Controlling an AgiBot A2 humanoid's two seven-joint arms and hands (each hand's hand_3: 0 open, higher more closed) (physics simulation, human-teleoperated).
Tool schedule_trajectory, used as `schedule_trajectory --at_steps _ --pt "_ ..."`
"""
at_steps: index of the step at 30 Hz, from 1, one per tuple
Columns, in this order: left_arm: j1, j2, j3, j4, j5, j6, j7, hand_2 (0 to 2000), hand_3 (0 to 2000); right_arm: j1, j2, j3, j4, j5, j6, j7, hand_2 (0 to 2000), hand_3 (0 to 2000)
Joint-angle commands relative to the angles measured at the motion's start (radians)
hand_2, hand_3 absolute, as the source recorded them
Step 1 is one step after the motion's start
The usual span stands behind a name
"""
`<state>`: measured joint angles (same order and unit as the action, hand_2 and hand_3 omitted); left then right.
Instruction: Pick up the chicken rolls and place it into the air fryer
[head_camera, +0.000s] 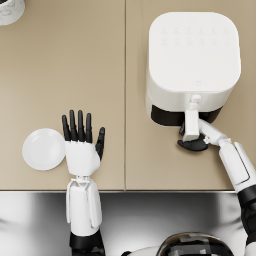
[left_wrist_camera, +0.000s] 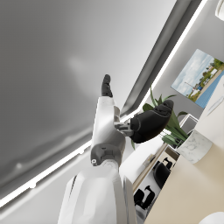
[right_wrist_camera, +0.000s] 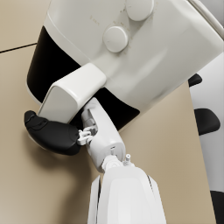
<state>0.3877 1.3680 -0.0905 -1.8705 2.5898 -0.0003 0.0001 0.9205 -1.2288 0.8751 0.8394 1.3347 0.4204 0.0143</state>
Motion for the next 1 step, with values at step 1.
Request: schedule_trajectory --at_steps 1 --pt "0.0 0.0 0.0 0.0 0.0 0.0 0.0 0 0 0.001 0.0 0.0 -0.001 0.0 0.006 0.0 2000 2000"
